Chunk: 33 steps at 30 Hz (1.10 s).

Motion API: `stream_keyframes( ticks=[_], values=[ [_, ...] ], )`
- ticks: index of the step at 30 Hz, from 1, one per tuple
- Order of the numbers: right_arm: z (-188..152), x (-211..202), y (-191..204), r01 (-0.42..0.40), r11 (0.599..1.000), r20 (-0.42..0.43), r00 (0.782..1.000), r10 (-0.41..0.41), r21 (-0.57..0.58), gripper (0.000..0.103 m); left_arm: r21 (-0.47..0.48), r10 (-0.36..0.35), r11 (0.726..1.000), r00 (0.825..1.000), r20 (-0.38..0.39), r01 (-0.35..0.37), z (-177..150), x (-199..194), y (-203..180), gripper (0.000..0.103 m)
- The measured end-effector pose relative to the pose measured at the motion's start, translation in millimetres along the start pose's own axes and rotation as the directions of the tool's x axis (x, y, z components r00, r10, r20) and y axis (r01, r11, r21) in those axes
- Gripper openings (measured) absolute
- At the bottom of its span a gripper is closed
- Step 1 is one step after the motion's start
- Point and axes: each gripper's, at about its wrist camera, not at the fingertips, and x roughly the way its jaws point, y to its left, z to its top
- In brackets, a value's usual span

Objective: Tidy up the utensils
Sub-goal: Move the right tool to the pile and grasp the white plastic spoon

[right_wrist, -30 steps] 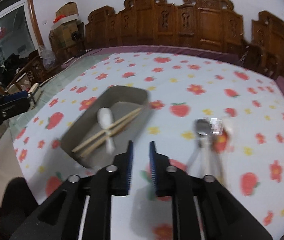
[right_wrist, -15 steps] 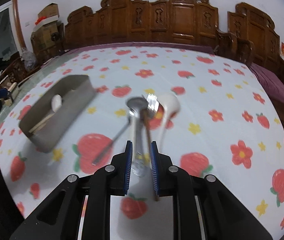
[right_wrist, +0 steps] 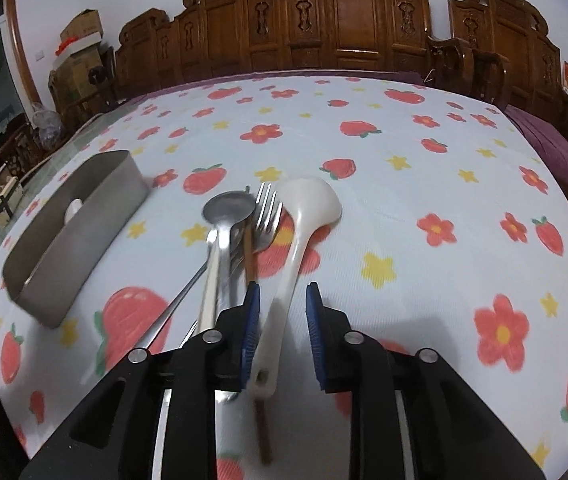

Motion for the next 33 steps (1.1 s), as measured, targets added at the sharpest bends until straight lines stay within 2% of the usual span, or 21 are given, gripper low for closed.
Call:
stream_keyframes(
  ticks=[9, 11, 13, 26, 31, 33],
  values=[
    [19.2, 34.1, -3.2, 0.016, 1.000, -0.030, 0.999, -0.017, -0.026, 0.026, 0.016, 0.005, 1.000, 0.999, -0.035, -0.004, 1.8, 18.2, -14.6, 0.091],
    [21.2, 35.8, -2.4, 0.027, 0.999, -0.035, 0.999, -0.028, -0.033, 0.023, 0.019, 0.006, 1.000, 0.999, -0.043, -0.005, 2.8, 24.3, -18.4, 0.091],
    [21.7, 34.8, -4.7, 0.039, 0.999, -0.047, 0.998, -0.040, -0.027, 0.013, 0.024, 0.008, 1.000, 0.999, -0.048, -0.007, 4.3, 30.9, -22.6, 0.091],
    [6.2, 2.8, -48.6, 0.058, 0.997, -0.022, 0.998, -0.057, 0.046, 0.010, 0.033, -0.006, 0.999, 0.996, -0.092, 0.009, 14.8, 87.1, -55.5, 0.090],
    [8.0, -6.1, -60.4, 0.052, 0.996, 0.005, 0.999, -0.053, 0.075, 0.011, 0.004, -0.019, 1.000, 0.993, -0.114, 0.020, 25.0, 108.5, -57.7, 0.079],
    [8.9, -7.6, -61.4, 0.051, 0.996, 0.014, 0.999, -0.052, 0.079, 0.011, -0.010, -0.025, 1.000, 0.993, -0.119, 0.024, 30.9, 116.2, -58.4, 0.072]
  ],
)
